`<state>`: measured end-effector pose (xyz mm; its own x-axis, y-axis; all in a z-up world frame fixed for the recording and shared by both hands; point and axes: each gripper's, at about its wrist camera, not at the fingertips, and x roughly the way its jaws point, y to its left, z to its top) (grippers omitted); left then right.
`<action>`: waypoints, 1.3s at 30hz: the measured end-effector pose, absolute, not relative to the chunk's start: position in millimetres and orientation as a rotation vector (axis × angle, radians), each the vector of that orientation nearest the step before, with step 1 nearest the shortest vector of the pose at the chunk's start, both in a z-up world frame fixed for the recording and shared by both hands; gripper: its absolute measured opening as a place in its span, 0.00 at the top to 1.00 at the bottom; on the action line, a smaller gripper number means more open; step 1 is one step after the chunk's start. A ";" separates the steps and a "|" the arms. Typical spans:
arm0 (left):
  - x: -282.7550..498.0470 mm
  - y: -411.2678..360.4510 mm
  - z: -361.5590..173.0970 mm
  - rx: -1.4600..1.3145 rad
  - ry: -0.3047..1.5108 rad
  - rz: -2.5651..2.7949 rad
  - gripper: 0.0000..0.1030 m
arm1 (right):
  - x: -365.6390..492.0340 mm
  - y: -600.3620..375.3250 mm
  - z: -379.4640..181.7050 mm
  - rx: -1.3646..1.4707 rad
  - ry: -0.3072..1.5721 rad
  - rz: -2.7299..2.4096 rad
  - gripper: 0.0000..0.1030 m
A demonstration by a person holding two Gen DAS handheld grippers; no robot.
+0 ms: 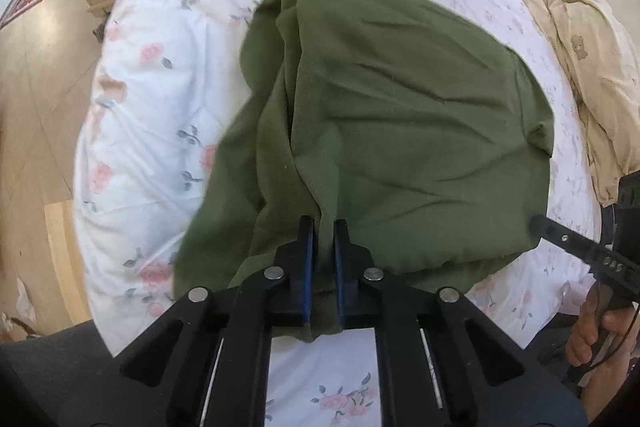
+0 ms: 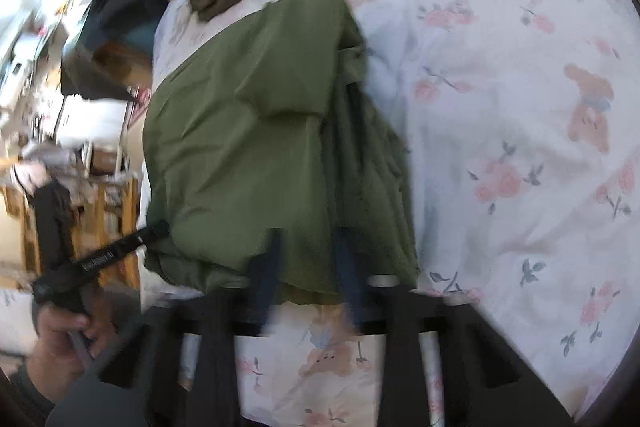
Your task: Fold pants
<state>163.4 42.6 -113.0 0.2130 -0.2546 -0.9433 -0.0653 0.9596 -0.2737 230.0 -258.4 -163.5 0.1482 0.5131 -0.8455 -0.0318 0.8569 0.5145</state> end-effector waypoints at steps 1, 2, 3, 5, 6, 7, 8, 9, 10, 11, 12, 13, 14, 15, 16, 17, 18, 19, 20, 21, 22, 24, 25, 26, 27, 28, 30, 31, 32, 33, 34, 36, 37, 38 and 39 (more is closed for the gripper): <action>164.0 45.3 -110.7 -0.289 1.353 -0.129 0.90 | 228.1 -255.5 -159.8 0.396 1.361 0.417 0.90; 163.0 51.5 -110.0 -0.309 1.355 -0.117 0.89 | 227.2 -255.4 -157.7 0.391 1.354 0.420 0.90; 162.7 58.9 -109.9 -0.348 1.358 -0.107 0.87 | 225.0 -256.4 -155.3 0.407 1.347 0.425 0.90; 161.9 71.8 -107.0 -0.392 1.347 -0.078 0.87 | 222.3 -259.8 -153.7 0.421 1.344 0.416 0.90; 161.2 76.6 -104.2 -0.392 1.334 -0.062 0.87 | 221.7 -261.9 -153.5 0.419 1.344 0.405 0.90; 160.4 79.4 -101.8 -0.386 1.321 -0.049 0.87 | 221.6 -263.5 -154.0 0.422 1.345 0.397 0.90; 158.7 83.7 -97.6 -0.384 1.301 -0.038 0.87 | 221.9 -266.4 -155.4 0.435 1.350 0.387 0.90; 158.0 85.3 -93.6 -0.397 1.281 -0.041 0.87 | 222.8 -267.9 -155.9 0.441 1.352 0.380 0.90; 158.1 83.9 -90.4 -0.407 1.268 -0.048 0.87 | 222.9 -270.6 -157.5 0.444 1.356 0.364 0.90; 157.3 83.2 -86.6 -0.419 1.247 -0.061 0.87 | 222.6 -271.8 -158.6 0.442 1.360 0.357 0.90; 157.5 80.4 -83.8 -0.429 1.228 -0.082 0.87 | 223.4 -271.4 -159.2 0.442 1.363 0.354 0.90; 159.8 75.1 -83.9 -0.438 1.226 -0.106 0.87 | 223.7 -271.3 -160.3 0.442 1.366 0.353 0.90; 162.0 68.9 -85.9 -0.446 1.230 -0.126 0.87 | 224.1 -270.4 -160.9 0.436 1.368 0.352 0.90; 163.6 65.0 -88.8 -0.450 1.240 -0.144 0.87 | 224.1 -269.4 -160.8 0.432 1.369 0.350 0.90; 166.1 60.0 -95.8 -0.439 1.273 -0.152 0.87 | 223.9 -268.7 -161.1 0.427 1.370 0.349 0.90; 171.4 52.9 -103.4 -0.413 1.305 -0.130 0.87 | 224.0 -268.3 -161.5 0.425 1.372 0.347 0.90; 170.1 55.9 -107.6 -0.393 1.320 -0.098 0.87 | 224.2 -268.6 -161.9 0.421 1.374 0.345 0.90; 169.9 61.2 -114.1 -0.383 1.332 -0.046 0.87 | 224.1 -268.8 -162.1 0.420 1.375 0.344 0.90; 169.5 64.0 -117.9 -0.387 1.342 -0.016 0.86 | 223.8 -269.5 -162.2 0.419 1.376 0.343 0.90; 169.2 70.7 -124.3 -0.403 1.369 0.019 0.79 | 223.9 -269.6 -162.2 0.419 1.377 0.342 0.90; 169.1 75.1 -131.9 -0.408 1.409 0.042 0.64 | 223.7 -270.2 -162.0 0.417 1.377 0.340 0.90; 167.4 80.1 -141.7 -0.413 1.456 0.061 0.60 | 223.7 -270.2 -162.1 0.414 1.380 0.336 0.90; 165.8 82.3 -139.9 -0.416 1.443 0.078 0.60 | 224.1 -269.9 -162.4 0.416 1.383 0.334 0.90; 164.6 82.9 -136.3 -0.410 1.429 0.090 0.60 | 224.0 -270.2 -162.8 0.417 1.385 0.333 0.90; 163.5 83.4 -132.4 -0.399 1.415 0.099 0.59 | 223.9 -270.3 -162.7 0.417 1.385 0.332 0.90; 162.1 83.4 -126.4 -0.387 1.392 0.104 0.57 | 224.0 -270.6 -162.5 0.418 1.384 0.331 0.90; 159.0 81.4 -113.5 -0.406 1.331 0.053 0.54 | 223.7 -270.8 -162.5 0.423 1.385 0.331 0.90; 158.0 78.3 -109.1 -0.416 1.313 0.016 0.53 | 223.5 -271.1 -162.7 0.427 1.385 0.331 0.90; 157.4 75.4 -107.6 -0.417 1.306 -0.011 0.53 | 223.7 -271.7 -163.0 0.433 1.386 0.331 0.90; 157.5 70.8 -109.0 -0.409 1.312 -0.039 0.53 | 224.1 -272.6 -163.3 0.442 1.387 0.330 0.89; 160.3 66.3 -111.1 -0.403 1.323 -0.047 0.53 | 224.6 -273.3 -163.3 0.451 1.386 0.330 0.88; 161.4 62.6 -120.3 -0.383 1.343 -0.030 0.53 | 225.9 -274.4 -163.1 0.470 1.384 0.332 0.85; 162.7 63.4 -125.1 -0.382 1.345 -0.018 0.53 | 226.4 -274.8 -162.9 0.482 1.381 0.336 0.85; 166.4 66.4 -126.8 -0.390 1.349 -0.014 0.54 | 226.9 -275.3 -162.2 0.491 1.377 0.340 0.85; 168.2 67.4 -129.6 -0.402 1.359 -0.016 0.55 | 226.9 -276.2 -161.3 0.498 1.371 0.342 0.85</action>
